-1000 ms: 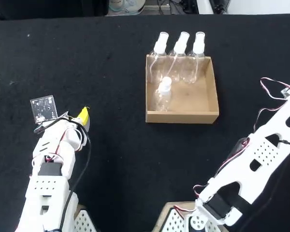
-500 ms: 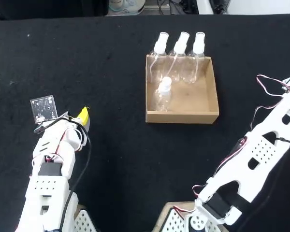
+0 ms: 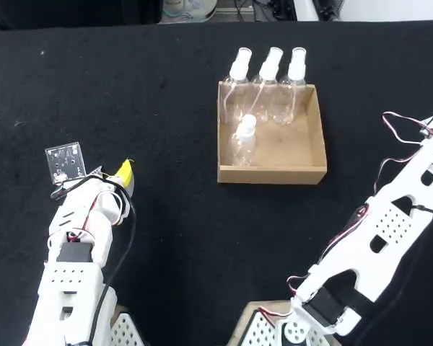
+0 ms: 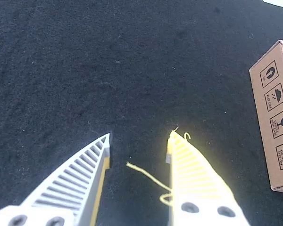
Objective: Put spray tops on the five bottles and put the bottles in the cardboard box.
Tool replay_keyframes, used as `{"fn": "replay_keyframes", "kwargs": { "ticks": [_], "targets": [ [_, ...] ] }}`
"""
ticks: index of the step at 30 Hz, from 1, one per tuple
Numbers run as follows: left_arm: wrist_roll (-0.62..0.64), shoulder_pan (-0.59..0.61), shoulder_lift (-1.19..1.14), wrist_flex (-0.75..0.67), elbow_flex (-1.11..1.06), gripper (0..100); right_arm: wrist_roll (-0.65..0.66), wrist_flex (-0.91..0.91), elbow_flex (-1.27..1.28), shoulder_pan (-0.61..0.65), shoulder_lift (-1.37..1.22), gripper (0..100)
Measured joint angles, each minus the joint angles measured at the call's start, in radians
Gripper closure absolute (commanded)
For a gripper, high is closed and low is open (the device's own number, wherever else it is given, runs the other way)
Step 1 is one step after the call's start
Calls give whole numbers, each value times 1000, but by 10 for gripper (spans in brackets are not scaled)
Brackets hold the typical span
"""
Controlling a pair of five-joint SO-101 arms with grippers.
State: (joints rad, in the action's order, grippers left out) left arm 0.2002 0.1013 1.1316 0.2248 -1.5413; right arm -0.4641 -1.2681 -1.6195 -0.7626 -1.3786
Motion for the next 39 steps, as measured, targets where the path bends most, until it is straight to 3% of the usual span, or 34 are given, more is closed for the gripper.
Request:
{"fn": "replay_keyframes", "kwargs": {
  "ticks": [29,33,39],
  "targets": [
    [0,0,0,0,0,809,6,2,0,0,-57,907],
    [0,0,0,0,0,809,6,2,0,0,-57,963],
    [0,0,0,0,0,809,6,2,0,0,-75,952]
  ]
}}
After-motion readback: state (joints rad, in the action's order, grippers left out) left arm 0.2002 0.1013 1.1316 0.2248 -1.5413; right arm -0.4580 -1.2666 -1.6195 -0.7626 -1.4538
